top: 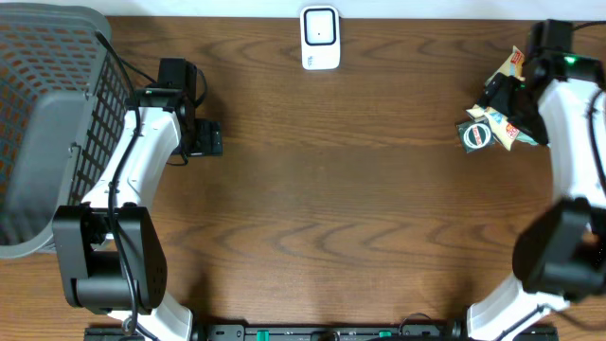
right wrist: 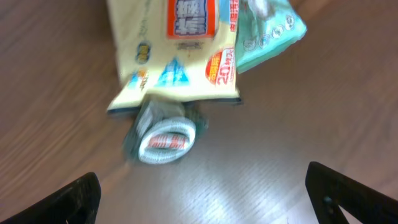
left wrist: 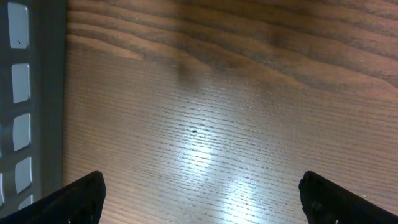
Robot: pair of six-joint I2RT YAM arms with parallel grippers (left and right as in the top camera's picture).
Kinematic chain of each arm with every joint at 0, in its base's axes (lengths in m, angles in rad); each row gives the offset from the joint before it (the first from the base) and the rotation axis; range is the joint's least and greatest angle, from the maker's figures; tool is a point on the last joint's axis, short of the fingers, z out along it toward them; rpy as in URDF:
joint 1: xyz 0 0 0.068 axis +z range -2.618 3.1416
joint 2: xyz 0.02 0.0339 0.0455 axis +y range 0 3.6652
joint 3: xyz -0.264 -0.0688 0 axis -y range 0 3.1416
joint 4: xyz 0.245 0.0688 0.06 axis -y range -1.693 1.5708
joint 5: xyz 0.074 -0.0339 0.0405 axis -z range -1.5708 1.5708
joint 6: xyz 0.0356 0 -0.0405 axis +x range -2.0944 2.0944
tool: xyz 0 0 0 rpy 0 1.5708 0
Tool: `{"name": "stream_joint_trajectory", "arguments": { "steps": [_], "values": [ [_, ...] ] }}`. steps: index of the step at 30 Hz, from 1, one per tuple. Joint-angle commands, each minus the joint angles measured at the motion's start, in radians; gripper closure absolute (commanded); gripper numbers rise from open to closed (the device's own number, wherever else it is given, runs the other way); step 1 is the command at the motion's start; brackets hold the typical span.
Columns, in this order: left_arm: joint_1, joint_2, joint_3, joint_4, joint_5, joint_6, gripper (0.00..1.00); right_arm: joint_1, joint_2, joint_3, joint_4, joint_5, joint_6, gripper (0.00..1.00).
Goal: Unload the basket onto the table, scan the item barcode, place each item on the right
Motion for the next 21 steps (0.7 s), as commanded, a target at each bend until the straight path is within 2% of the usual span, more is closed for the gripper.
{"name": "stream_joint_trajectory", "arguments": {
  "steps": [1,6,13,21],
  "values": [
    [0.001,0.001,-0.003,-0.003,-0.006,0.006,0.02,0.01,-0.166,0.006,-0.087,-0.183,-0.025,0.01],
    [0.001,0.001,-0.003,-0.003,-0.006,0.006,0.02,0.056,-0.283,0.006,-0.236,-0.278,-0.101,0.01],
    [0.001,0.001,-0.003,-0.003,-0.006,0.006,0.02,0.143,-0.506,-0.006,-0.343,-0.254,-0.105,0.03],
    [0.001,0.001,-0.003,-0.003,-0.006,0.006,0.02,0.244,-0.895,-0.262,-0.334,-0.211,-0.108,0.01]
  ]
}}
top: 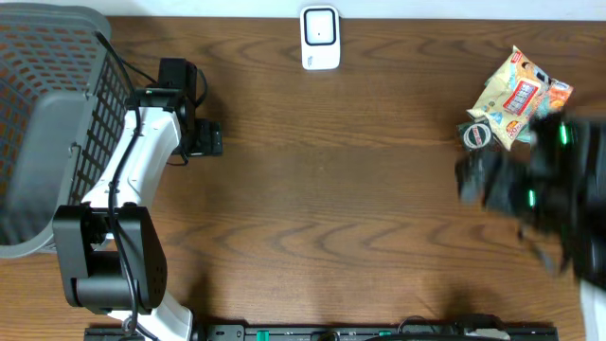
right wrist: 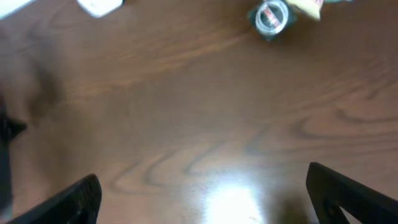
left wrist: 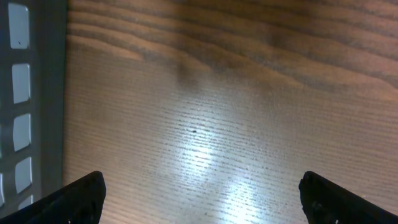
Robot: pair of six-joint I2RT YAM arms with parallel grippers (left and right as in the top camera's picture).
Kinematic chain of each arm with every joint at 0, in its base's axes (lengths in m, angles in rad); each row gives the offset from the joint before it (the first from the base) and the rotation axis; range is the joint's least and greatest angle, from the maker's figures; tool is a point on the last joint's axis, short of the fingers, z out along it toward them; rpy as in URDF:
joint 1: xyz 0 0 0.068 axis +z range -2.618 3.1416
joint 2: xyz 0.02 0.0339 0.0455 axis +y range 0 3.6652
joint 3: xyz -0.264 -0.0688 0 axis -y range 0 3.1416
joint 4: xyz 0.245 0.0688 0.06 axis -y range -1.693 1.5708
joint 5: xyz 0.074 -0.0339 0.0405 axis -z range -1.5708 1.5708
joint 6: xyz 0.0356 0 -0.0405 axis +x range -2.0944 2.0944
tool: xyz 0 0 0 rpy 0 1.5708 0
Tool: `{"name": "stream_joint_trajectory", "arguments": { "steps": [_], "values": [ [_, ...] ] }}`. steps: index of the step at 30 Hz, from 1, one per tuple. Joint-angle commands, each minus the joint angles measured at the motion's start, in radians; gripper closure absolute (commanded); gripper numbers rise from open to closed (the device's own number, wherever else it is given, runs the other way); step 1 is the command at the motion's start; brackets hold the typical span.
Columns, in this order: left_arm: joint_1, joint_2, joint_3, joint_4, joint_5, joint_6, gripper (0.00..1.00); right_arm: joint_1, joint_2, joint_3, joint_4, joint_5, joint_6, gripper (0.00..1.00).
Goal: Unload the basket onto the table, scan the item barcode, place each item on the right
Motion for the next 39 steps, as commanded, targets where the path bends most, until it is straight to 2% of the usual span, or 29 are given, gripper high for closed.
{"name": "stream_joint_trajectory", "arguments": {
  "steps": [1,6,15,22,30,33,39],
  "values": [
    [0.001,0.001,-0.003,-0.004,-0.006,0.006,0.02,0.013,-0.116,-0.126,0.002,0.023,0.02,0.01],
    [0.001,0.001,-0.003,-0.004,-0.006,0.006,0.02,0.013,-0.24,-0.235,-0.03,0.023,0.208,0.01],
    [0.001,0.001,-0.003,-0.004,-0.006,0.006,0.02,0.013,-0.261,-0.243,-0.135,0.063,0.182,0.01],
    [0.001,0.001,-0.003,-0.004,-0.006,0.006,0.02,0.013,-0.261,-0.247,-0.115,0.188,0.183,0.01],
    [0.001,0.001,-0.003,-0.004,-0.006,0.006,0.02,0.017,-0.288,-0.378,0.154,0.203,0.135,0.01],
    [0.001,0.001,-0.003,-0.004,-0.006,0.006,0.02,0.015,-0.38,-0.526,0.375,0.203,0.047,0.01],
    [0.001,0.001,-0.003,-0.004,-0.006,0.006,0.02,0.013,-0.558,-0.761,0.655,0.203,-0.026,0.01]
  ]
}}
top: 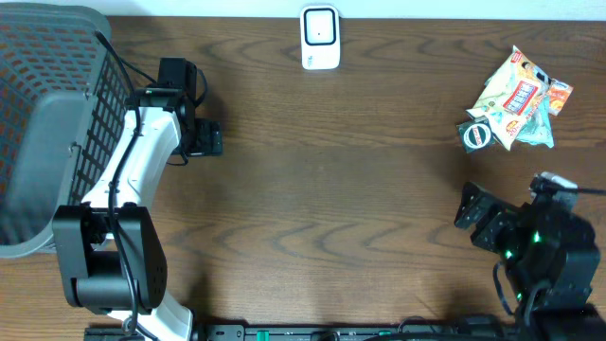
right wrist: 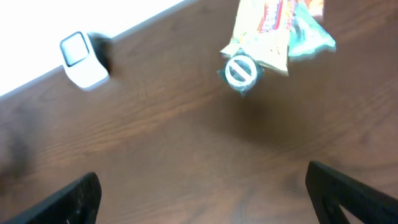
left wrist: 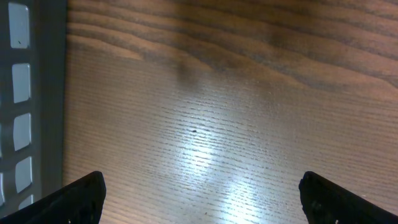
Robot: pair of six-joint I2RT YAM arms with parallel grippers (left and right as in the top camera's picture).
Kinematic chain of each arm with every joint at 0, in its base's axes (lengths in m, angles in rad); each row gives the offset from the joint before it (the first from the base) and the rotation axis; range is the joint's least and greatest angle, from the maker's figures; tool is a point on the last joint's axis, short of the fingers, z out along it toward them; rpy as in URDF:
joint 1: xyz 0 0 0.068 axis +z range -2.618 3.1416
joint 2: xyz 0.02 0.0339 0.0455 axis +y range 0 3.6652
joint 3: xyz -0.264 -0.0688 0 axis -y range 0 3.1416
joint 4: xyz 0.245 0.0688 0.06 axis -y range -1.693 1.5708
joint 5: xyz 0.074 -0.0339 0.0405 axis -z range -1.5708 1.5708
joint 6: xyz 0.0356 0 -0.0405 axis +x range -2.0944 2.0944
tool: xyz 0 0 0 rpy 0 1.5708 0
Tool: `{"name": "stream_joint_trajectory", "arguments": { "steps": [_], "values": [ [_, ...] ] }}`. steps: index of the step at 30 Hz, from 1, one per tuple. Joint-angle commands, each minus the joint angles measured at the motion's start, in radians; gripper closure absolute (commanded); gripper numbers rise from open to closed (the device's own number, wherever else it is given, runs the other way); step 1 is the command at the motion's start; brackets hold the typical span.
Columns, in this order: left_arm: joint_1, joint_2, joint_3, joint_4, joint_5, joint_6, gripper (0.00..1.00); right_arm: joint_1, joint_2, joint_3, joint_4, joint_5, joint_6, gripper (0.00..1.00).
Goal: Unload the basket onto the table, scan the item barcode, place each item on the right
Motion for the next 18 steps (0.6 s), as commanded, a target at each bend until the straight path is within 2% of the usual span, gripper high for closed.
{"name": "stream_joint_trajectory", "arguments": {
  "steps": [1,10,18],
  "values": [
    [0.001,0.001,-0.003,-0.003,-0.006,0.006,0.02,0.004,-0.092,-0.115,0.102,0.013,-0.081,0.01],
    [0.001,0.001,-0.003,-0.003,-0.006,0.006,0.02,0.005,-0.324,-0.406,0.392,0.014,-0.154,0.01],
    [0.001,0.001,-0.003,-0.003,-0.006,0.006,0.02,0.003,-0.487,-0.614,0.574,-0.005,-0.153,0.01]
  ]
}}
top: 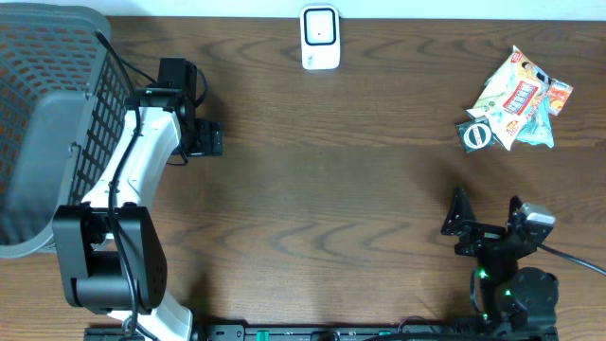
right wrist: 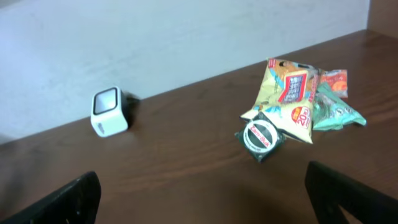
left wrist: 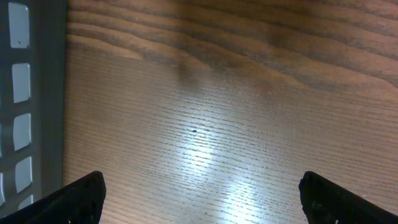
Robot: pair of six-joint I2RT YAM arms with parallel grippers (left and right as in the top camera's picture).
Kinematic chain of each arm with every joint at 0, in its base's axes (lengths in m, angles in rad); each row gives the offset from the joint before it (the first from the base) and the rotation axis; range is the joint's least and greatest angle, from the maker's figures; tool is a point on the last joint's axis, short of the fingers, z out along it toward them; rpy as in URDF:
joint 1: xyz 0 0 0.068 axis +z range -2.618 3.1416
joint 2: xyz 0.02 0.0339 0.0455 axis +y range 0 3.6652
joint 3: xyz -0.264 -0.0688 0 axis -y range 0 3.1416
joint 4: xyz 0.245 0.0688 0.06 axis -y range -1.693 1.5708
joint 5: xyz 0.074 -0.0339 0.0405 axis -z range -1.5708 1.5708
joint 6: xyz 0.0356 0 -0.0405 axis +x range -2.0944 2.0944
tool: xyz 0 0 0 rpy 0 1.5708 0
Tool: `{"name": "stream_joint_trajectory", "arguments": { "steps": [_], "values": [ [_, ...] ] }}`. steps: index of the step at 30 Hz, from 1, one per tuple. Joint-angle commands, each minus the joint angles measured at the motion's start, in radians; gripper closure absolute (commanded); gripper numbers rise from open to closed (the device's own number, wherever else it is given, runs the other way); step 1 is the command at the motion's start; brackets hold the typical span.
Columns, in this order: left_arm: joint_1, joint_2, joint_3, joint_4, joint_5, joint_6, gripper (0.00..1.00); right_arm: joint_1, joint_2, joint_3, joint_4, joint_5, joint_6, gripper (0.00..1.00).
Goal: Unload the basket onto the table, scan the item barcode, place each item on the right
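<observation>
A white barcode scanner (top: 320, 38) stands at the table's far edge, also in the right wrist view (right wrist: 109, 112). At the far right lies a heap of snack packets (top: 521, 90): a yellow one (right wrist: 287, 93), a teal one (right wrist: 336, 112) and a dark one with a round label (right wrist: 261, 135). My right gripper (top: 488, 220) sits near the front edge, well short of the heap. It is open and holds nothing (right wrist: 205, 199). My left gripper (top: 210, 139) hangs open over bare wood (left wrist: 202, 196).
A grey mesh basket (top: 38, 114) fills the left end of the table, and its wall (left wrist: 25, 93) shows beside my left gripper. A pale wall (right wrist: 186, 37) rises behind the table's far edge. Brown wood (top: 331, 189) lies between scanner, heap and arms.
My right arm has drawn back further toward the front edge and its camera now looks level across the table at the scanner and heap. The left arm and the packets have not moved.
My right gripper first hung open close over the packet heap at the far right. Then it was away from the heap, toward the front. Then it was low at the front right, and now it sits by the front edge, with nothing taken.
</observation>
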Motion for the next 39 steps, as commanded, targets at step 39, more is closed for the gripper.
{"name": "stream_joint_trajectory", "arguments": {
  "steps": [39],
  "values": [
    [0.001,0.001,-0.003,-0.003,-0.006,0.006,0.02,-0.046,-0.095,-0.289,0.254,-0.04,-0.15,0.01]
  ]
}}
